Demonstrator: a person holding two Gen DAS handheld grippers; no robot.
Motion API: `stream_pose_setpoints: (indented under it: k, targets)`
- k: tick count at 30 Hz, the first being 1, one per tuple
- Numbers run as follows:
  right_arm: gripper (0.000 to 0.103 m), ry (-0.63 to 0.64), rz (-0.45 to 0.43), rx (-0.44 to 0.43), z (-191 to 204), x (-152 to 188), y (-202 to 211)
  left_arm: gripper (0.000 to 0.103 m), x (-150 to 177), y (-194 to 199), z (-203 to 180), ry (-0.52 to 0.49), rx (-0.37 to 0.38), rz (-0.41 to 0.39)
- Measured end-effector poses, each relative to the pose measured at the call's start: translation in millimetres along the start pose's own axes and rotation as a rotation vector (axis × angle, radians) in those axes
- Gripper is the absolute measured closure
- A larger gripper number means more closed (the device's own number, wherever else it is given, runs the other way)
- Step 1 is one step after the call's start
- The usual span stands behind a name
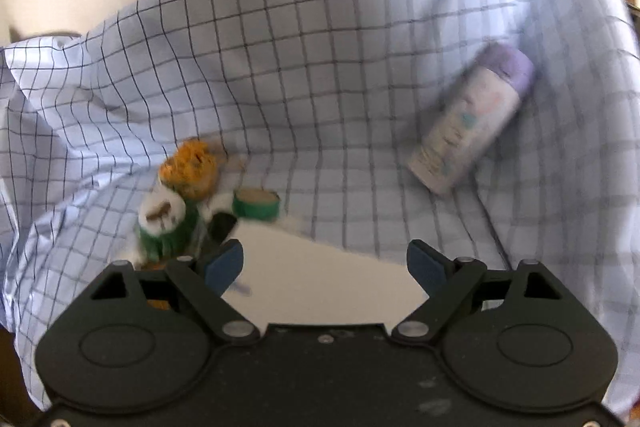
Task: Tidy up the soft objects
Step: 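Move both open tools back toward the items on the sheet, then grasp the yellow pouch with the left tool while the right tool grasps the green tape roll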
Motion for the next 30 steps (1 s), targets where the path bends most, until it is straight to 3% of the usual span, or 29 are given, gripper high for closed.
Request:
stream_pose_setpoints:
  k: [4, 6, 10, 15, 19, 30]
  targets:
    - [0.015, 0.005, 0.045, -0.039, 20, -22, -39, 0.003, -1, -33, 17, 0.017, -0.065, 0.002]
    - [0.017, 0.007, 0.081, -0.056, 30, -29, -61, 0.003, -3, -48, 23, 0.021, -0.064, 0.006]
    - [0.03, 0.029, 0.178, -0.101, 52, -33, -100, 0.003, -7, -78, 32, 0.043, -0.065, 0.023]
    - [0.034, 0.06, 0.226, -0.098, 71, -33, -131, 0.003, -11, -111, 41, 0.067, -0.061, 0.051]
    - [0.056, 0.073, 0.259, -0.143, 80, -28, -140, 0.004, -15, -133, 46, 0.078, -0.055, 0.076]
    - [0.055, 0.018, 0.183, -0.16, 60, -38, -123, 0.004, -38, -187, 38, 0.061, -0.022, 0.096]
Point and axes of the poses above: each gripper's, at about its wrist camera, not at the fingertips, and y roughly against the way its jaws point, z to its left, x to its underside, the point moved 7 cm from there along -y, roughly the way its jaws point, and after that the axes turned 11 degrees about x, right-handed, at the moved point
